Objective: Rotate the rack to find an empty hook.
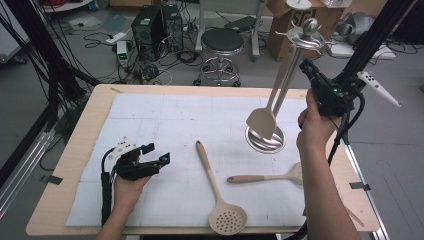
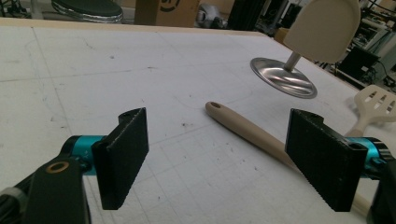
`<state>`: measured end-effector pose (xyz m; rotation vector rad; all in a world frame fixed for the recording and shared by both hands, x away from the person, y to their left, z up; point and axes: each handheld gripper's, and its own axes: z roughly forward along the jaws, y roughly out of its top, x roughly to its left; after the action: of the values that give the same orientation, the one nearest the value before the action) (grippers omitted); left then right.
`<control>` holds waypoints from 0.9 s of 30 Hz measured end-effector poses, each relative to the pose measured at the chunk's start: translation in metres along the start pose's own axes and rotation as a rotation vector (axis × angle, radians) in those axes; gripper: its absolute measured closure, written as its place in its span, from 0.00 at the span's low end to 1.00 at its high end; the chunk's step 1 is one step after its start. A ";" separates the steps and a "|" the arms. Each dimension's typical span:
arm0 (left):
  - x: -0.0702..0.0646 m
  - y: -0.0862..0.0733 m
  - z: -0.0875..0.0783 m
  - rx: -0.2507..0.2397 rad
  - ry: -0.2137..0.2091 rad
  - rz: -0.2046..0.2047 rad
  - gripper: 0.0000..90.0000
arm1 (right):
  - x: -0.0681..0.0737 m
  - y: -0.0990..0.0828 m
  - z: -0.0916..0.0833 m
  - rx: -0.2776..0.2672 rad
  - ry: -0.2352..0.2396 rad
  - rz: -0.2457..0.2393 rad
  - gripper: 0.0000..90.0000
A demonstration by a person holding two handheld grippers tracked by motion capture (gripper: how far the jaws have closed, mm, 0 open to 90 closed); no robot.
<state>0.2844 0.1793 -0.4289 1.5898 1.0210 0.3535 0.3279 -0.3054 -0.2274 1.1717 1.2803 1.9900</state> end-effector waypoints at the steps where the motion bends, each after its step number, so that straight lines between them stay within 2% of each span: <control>1: 0.000 0.000 0.000 0.001 -0.002 0.001 0.25 | -0.003 0.001 -0.001 -0.005 -0.009 -0.005 1.00; 8: 0.000 0.000 0.000 0.001 0.002 0.003 0.25 | -0.017 0.014 -0.010 -0.051 -0.045 0.019 1.00; 11: 0.000 0.000 0.000 0.000 0.002 0.002 0.25 | -0.018 0.022 -0.011 -0.066 -0.045 0.006 1.00; 15: 0.000 0.000 0.000 0.002 0.002 0.001 0.25 | -0.014 0.028 -0.011 -0.066 -0.037 0.000 1.00; 19: 0.000 0.000 0.000 0.001 0.000 0.002 0.25 | -0.004 0.025 -0.009 -0.057 -0.033 -0.038 1.00; 27: 0.000 0.000 0.000 0.000 0.001 0.002 0.25 | 0.004 0.017 -0.004 -0.044 -0.012 -0.036 1.00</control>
<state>0.2845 0.1791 -0.4289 1.5910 1.0197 0.3559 0.3234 -0.3120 -0.2111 1.1307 1.2364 1.9725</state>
